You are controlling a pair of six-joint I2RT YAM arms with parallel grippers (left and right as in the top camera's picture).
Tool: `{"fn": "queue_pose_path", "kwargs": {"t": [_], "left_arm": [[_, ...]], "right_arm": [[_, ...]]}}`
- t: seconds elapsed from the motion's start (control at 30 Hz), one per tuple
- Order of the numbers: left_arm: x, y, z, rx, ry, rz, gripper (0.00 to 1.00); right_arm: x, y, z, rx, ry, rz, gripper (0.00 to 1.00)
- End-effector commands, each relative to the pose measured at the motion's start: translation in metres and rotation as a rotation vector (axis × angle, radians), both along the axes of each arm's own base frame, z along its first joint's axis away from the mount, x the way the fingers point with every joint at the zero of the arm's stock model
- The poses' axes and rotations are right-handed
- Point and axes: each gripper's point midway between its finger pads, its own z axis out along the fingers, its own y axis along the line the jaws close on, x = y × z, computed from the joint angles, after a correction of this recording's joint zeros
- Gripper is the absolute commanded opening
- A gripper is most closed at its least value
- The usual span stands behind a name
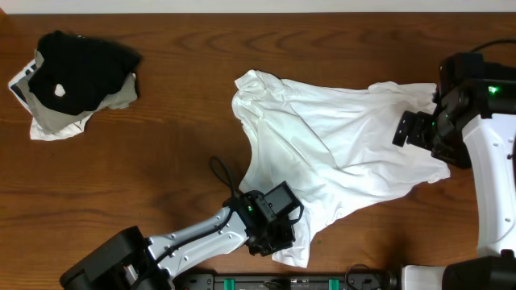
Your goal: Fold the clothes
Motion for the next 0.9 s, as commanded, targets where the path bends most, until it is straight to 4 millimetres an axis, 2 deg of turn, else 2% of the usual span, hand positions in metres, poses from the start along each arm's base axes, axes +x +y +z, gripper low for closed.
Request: {"fn": "queue_pose_path", "kwargs": {"t": [0.0, 0.13, 0.27, 0.4, 0.5, 0.87], "left_arm": [[0.002, 0.005, -0.004, 0.018, -0.013, -0.013, 0.21], [0.018, 0.019, -0.007, 0.047, -0.025, 0.022, 0.06], [0.045, 0.036, -0.008, 0.045, -0.045, 0.072, 0.06], [0.07, 0.061, -0.009, 0.056, -0.055, 0.135, 0.06], [0.088, 0.088, -0.01, 0.074, -0.05, 0.2, 0.06], [0.12, 0.158, -0.012, 0.098, -0.046, 0.363, 0.06]], "right_arm": [[-0.007, -0.023, -0.001, -0.065, 0.003, -0.115, 0.99], [-0.014, -0.037, -0.018, -0.044, 0.021, -0.186, 0.99], [-0.019, -0.042, -0.04, 0.012, 0.033, -0.239, 0.99], [-0.023, -0.03, -0.065, 0.117, 0.045, -0.249, 0.99], [-0.025, -0.021, -0.081, 0.168, 0.049, -0.246, 0.99], [-0.035, -0.012, -0.099, 0.201, 0.083, -0.266, 0.99]]}}
